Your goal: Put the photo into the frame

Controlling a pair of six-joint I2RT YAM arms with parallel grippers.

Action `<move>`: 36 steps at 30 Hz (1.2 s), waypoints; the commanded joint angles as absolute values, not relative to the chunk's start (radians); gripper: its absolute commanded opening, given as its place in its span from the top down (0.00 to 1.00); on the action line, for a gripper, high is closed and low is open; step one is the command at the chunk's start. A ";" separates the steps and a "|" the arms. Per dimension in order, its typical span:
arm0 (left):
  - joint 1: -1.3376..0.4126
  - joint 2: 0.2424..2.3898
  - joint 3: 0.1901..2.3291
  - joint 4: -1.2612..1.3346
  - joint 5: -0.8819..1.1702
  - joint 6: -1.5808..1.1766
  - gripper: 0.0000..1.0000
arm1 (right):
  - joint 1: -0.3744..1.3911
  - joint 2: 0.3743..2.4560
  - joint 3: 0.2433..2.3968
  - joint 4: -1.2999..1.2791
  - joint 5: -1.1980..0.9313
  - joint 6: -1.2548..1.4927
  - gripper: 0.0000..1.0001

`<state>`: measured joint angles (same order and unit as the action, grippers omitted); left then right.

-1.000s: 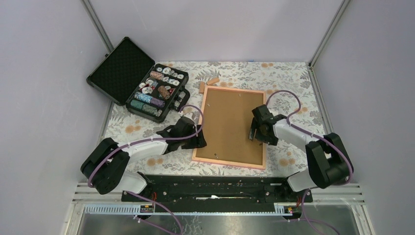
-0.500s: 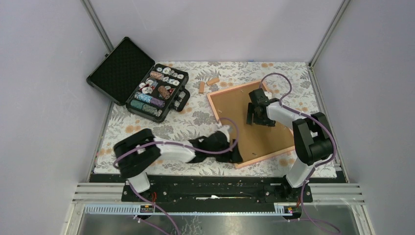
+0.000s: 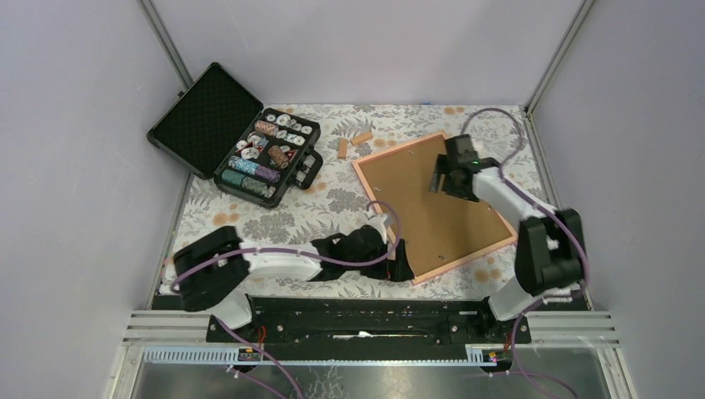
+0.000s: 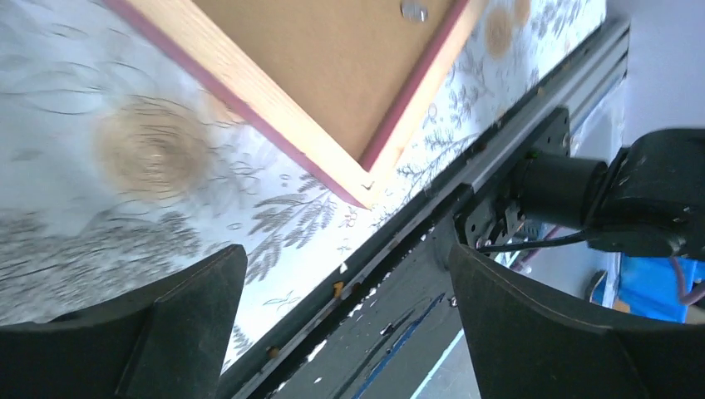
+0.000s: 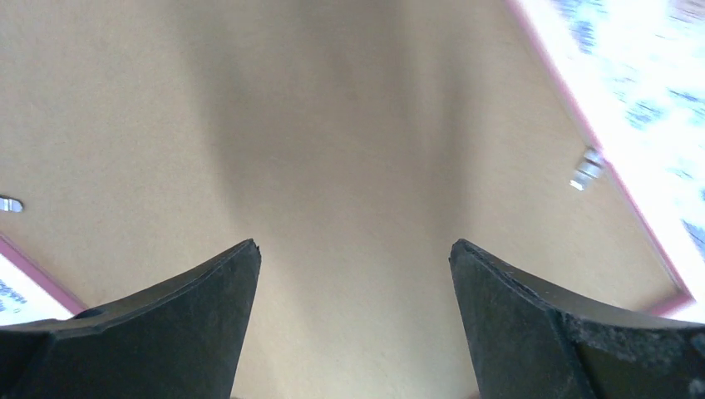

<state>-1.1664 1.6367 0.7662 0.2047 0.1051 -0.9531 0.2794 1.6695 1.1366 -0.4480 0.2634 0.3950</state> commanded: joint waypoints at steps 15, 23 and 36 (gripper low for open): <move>-1.094 1.209 0.774 -0.057 -0.152 -0.800 0.01 | 0.015 0.979 0.509 -0.659 0.306 1.069 0.27; -1.094 1.184 0.741 -0.054 -0.159 -0.809 0.01 | 0.016 1.028 0.476 -0.529 0.355 0.961 0.49; -1.078 1.199 0.782 -0.068 -0.172 -0.766 0.01 | 0.015 1.165 0.549 -0.499 0.284 0.780 0.99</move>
